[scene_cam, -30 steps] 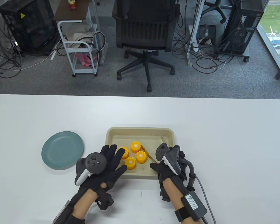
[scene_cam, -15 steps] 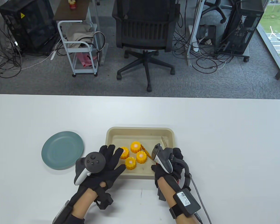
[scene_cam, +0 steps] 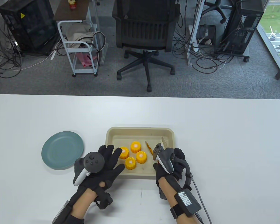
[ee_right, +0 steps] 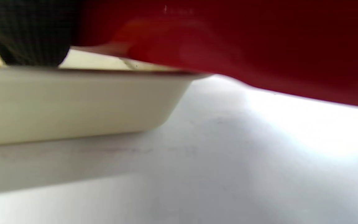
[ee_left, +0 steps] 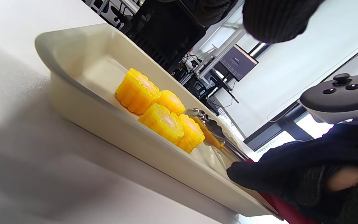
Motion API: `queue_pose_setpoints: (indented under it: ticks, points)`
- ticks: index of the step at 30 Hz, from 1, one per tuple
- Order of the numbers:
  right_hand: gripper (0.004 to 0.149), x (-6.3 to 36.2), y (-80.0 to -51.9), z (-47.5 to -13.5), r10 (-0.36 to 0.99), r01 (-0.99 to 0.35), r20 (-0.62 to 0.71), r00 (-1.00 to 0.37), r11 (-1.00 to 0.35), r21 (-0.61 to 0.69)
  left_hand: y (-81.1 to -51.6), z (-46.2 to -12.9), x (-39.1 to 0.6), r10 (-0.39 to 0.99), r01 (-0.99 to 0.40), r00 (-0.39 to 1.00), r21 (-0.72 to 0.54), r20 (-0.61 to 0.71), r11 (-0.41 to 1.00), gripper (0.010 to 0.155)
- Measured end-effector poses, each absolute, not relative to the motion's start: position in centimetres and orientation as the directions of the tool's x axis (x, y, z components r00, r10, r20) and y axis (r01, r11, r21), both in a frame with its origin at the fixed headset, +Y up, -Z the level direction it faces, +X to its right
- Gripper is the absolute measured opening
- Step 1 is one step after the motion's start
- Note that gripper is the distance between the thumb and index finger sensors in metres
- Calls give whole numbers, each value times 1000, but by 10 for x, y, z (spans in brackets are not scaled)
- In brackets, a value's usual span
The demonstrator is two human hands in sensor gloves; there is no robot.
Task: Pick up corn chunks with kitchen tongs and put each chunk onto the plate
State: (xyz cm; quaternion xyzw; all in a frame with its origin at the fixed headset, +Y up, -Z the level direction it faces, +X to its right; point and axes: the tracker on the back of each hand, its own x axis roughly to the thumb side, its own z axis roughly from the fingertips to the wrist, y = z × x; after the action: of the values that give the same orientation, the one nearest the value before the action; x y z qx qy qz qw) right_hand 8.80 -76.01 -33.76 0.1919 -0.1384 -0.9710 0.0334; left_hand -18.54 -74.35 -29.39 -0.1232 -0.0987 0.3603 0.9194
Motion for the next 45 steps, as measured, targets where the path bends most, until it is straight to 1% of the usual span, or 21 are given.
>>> queue_pose_setpoints:
  ticks: [2, 7, 10, 12, 15, 17, 21, 24, 27, 29, 31, 33, 36, 39, 45]
  points:
    - [90, 91, -758, -338, -111, 12, -358, -927, -963, 268, -744, -294, -187, 691, -644, 718, -295, 88, 706, 74]
    - [88, 100, -745, -337, -21, -47, -350, -936, -981, 186, -744, -295, -190, 697, -653, 713, -289, 78, 700, 74]
    - [87, 107, -729, -334, 90, -123, -343, -935, -989, 78, -745, -295, -193, 702, -661, 708, -283, 70, 695, 74]
    - [87, 112, -720, -332, 161, -177, -310, -937, -984, 22, -745, -296, -195, 708, -670, 703, -278, 62, 689, 74]
    - [89, 123, -710, -326, 352, -339, -241, -904, -936, -94, -745, -298, -200, 714, -679, 698, -269, 51, 683, 74]
    - [89, 131, -705, -322, 464, -445, -201, -863, -885, -134, -746, -299, -204, 725, -692, 688, -266, 38, 671, 74]
    - [90, 144, -702, -315, 644, -631, -119, -756, -765, -129, -747, -301, -212, 734, -709, 679, -249, 16, 660, 73]
    - [96, 151, -705, -315, 709, -700, -79, -701, -705, -112, -748, -303, -219, 747, -726, 664, -238, -4, 645, 72]
    - [100, 159, -712, -315, 787, -781, -64, -614, -617, -95, -749, -305, -229, 766, -752, 641, -221, -31, 621, 72]
    - [102, 162, -716, -317, 815, -816, -89, -572, -576, -37, -748, -306, -238, 779, -769, 625, -206, -47, 605, 73]
    - [103, 164, -719, -319, 824, -826, -80, -560, -564, -22, -746, -307, -247, 797, -792, 602, -177, -59, 585, 73]
    - [102, 165, -718, -319, 808, -807, -43, -587, -589, -42, -744, -308, -259, 822, -823, 564, -137, -76, 552, 72]
    - [97, 166, -713, -317, 784, -779, -4, -620, -617, -110, -742, -309, -279, 850, -857, 515, -75, -108, 510, 72]
    - [95, 166, -708, -315, 799, -792, 32, -601, -590, -155, -739, -310, -298, 859, -867, 495, -22, -131, 497, 72]
    - [93, 164, -703, -311, 822, -818, 72, -565, -546, -182, -733, -309, -335, 881, -883, 442, 89, -169, 460, 72]
